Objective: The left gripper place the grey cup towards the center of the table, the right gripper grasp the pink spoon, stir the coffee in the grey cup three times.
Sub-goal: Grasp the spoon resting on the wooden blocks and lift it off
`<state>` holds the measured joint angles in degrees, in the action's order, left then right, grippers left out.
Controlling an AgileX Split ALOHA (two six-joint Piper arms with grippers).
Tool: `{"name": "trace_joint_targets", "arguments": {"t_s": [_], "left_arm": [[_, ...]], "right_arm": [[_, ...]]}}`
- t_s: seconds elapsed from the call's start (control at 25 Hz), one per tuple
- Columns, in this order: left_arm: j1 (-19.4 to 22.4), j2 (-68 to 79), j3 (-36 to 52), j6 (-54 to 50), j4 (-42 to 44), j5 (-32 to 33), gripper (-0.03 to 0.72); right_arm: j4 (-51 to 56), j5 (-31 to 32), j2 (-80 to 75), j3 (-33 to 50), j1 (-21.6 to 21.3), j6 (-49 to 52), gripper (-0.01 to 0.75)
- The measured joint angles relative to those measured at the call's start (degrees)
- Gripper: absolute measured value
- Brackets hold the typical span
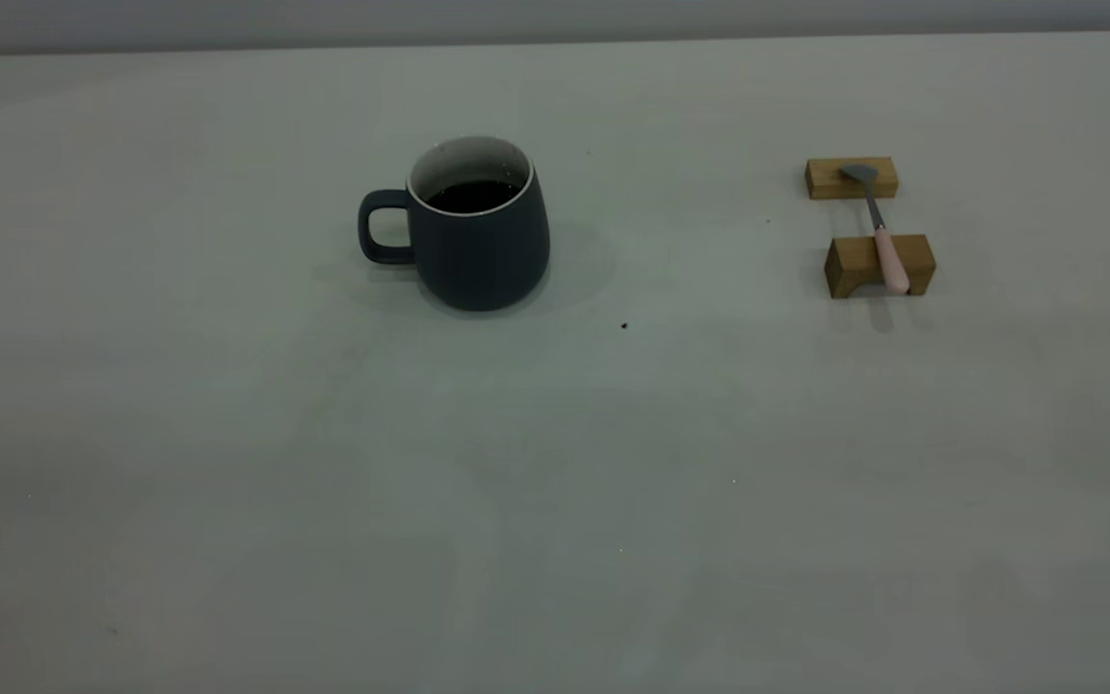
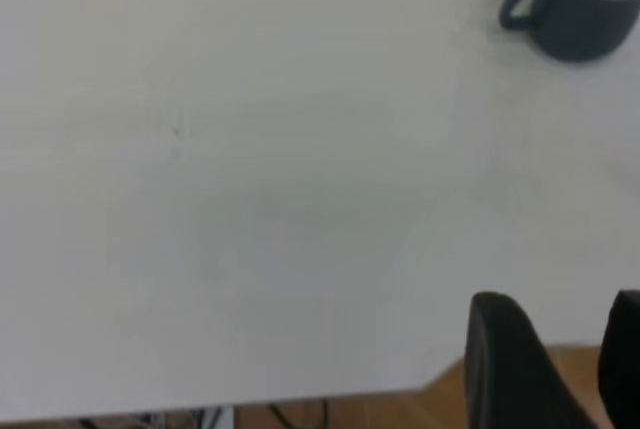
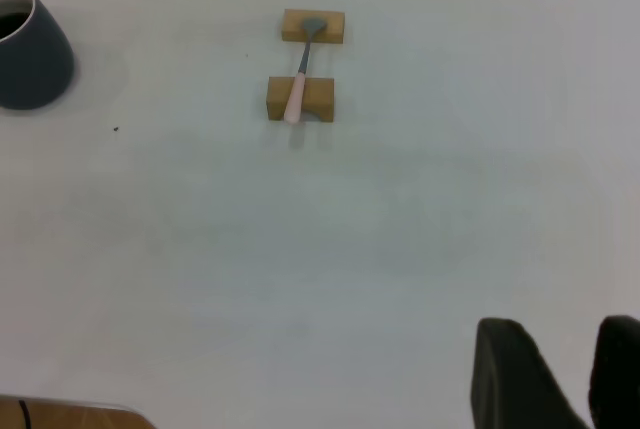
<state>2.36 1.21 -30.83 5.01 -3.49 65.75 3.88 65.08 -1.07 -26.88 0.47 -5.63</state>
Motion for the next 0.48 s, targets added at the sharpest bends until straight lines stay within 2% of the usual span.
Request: {"name": "trace_joint_targets", "arguments": {"t_s": [0.24,0.48], "left_arm": [[-0.3,-2.3,1.4,-2.1,1.4,-0.8,0.299],[-3.0,-2.3,1.9,-2.4,2.5,-0.7,0.299]], "right_arm": [[0.0,0.0,0.0,0.0,0.0,0.0,0.237],[0.0,0.0,0.0,0.0,0.0,0.0,0.237]]}}
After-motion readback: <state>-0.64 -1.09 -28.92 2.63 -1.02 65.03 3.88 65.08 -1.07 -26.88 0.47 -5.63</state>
